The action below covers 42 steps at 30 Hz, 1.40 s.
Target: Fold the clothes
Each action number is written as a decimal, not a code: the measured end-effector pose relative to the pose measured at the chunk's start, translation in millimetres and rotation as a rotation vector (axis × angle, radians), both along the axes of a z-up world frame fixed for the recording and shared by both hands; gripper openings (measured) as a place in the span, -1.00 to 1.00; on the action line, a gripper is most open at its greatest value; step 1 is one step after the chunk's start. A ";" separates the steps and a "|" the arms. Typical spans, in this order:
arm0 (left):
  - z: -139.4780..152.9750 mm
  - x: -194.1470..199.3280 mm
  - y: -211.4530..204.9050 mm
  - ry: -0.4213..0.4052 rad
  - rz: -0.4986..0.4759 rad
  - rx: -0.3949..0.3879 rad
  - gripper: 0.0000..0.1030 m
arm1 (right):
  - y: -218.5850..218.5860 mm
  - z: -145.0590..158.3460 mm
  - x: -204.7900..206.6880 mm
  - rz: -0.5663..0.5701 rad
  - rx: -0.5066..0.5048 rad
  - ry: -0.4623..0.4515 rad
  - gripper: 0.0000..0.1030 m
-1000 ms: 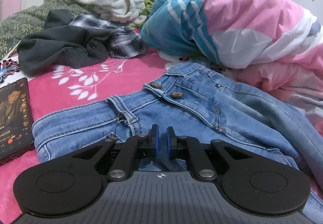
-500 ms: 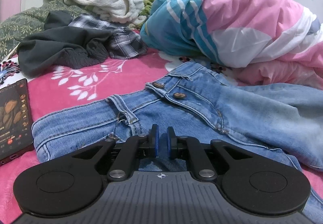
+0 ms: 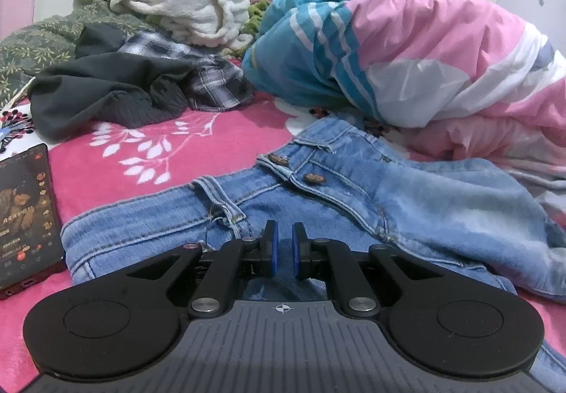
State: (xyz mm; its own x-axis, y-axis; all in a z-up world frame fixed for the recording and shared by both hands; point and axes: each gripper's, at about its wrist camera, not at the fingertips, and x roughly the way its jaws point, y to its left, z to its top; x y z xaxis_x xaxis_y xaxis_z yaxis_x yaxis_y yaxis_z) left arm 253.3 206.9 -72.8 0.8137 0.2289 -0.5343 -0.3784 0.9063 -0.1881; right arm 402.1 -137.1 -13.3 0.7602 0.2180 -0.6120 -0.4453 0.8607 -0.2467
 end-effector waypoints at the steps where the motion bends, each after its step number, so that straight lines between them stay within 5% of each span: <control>1: -0.3 1.0 0.4 0.003 0.003 -0.004 -0.85 | 12.8 8.0 -4.1 0.081 0.041 -0.009 0.33; 4: -1.6 1.5 1.5 0.006 0.000 -0.011 -0.84 | 67.9 13.4 -7.8 0.328 0.122 0.026 0.39; 9: -3.8 0.0 3.6 0.003 -0.017 -0.017 -0.84 | 177.8 -32.3 40.4 0.473 0.034 0.127 0.38; 15: -6.5 -1.8 6.0 0.000 -0.037 -0.023 -0.84 | 243.1 -84.2 107.0 0.456 -0.087 0.233 0.38; 20: -6.6 -1.7 8.1 -0.002 -0.046 -0.034 -0.84 | 233.6 -93.7 149.7 0.359 0.047 0.451 0.57; 22: -6.5 -1.5 8.0 -0.001 -0.044 -0.034 -0.84 | 231.1 -91.8 148.9 0.330 0.061 0.475 0.56; 25: -6.6 -1.5 5.7 -0.001 -0.040 -0.021 -0.84 | 234.6 -86.5 136.5 0.327 0.030 0.431 0.23; 27: -6.7 -2.0 6.6 -0.004 -0.038 -0.024 -0.84 | 238.2 -79.7 126.0 0.338 0.007 0.389 -0.49; 29: -6.7 -2.6 7.6 -0.007 -0.036 -0.028 -0.83 | 241.6 -70.3 113.1 0.363 -0.016 0.324 -0.66; 34: -5.4 -3.6 7.7 -0.009 -0.024 -0.024 -0.82 | 247.5 -48.9 90.2 0.411 -0.021 0.109 -0.72; 39: -5.7 -1.8 2.2 -0.004 -0.025 0.012 -0.82 | 260.2 -82.1 104.7 0.391 -0.054 0.069 -0.71; 40: -6.1 -1.5 1.7 -0.003 -0.028 0.015 -0.82 | 263.2 -96.7 108.3 0.379 -0.071 0.073 -0.67; 42: -6.5 -1.8 2.1 -0.004 -0.030 0.014 -0.82 | 260.2 -105.8 107.5 0.355 -0.076 0.021 -0.28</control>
